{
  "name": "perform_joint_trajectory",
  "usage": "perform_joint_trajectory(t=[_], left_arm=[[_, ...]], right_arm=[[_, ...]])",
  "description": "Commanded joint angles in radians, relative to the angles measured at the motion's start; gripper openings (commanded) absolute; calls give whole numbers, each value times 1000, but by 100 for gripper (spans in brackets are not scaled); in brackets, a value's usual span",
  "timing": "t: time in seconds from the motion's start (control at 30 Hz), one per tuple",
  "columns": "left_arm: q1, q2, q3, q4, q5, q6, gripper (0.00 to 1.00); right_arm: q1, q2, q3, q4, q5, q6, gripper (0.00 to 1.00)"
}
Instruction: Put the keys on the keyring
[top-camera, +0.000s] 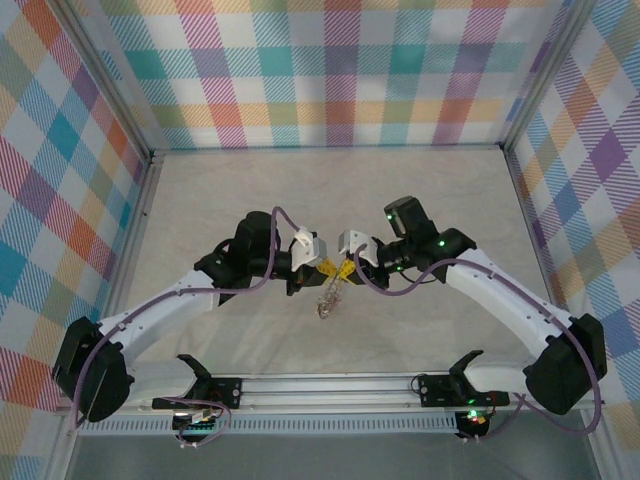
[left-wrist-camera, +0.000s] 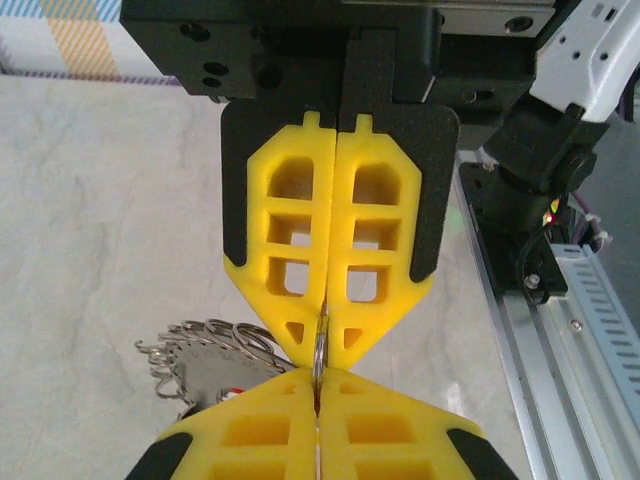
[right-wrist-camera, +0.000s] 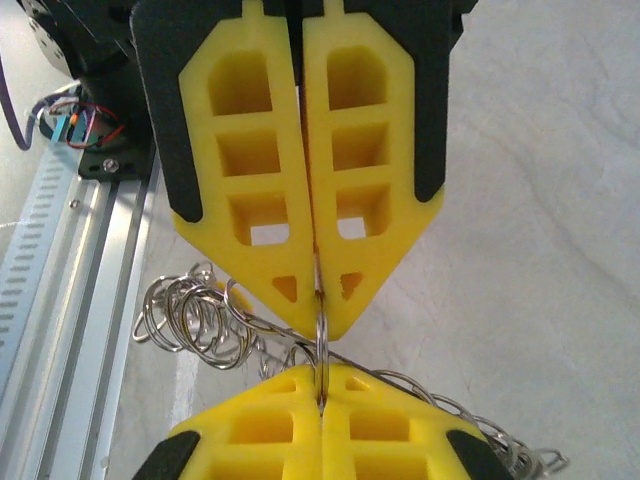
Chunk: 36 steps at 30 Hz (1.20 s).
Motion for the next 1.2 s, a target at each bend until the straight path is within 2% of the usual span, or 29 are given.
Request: perform_joint_trajectory(t=[0.0,0.27,0.67,0.73,0.9,1.0,1.17], left_arm=[[-22,8,52,-29,0,42,8],[-26,22,57,-22,12,26,10],[-44,37,51,14,36,-21,12],[-44,38,49,10,53,-15,0],[-43,25,46,24,58,-24,0],[-32,1,10,94,65,-63,0],[18,-9,-46,255,119,-163,0]], right_arm=[[19,11,48,-42,-10,-50,0],[50,18,61,-49,30,-59,0],[61,-5,50,-14,25,-38,0],[61,-16,37,3,29,-34,0],[52,-69,-29,100,20,18,14],[33,-85,-46,106,-7,34,20],[-2,-117,-97,170,-44,78,21]])
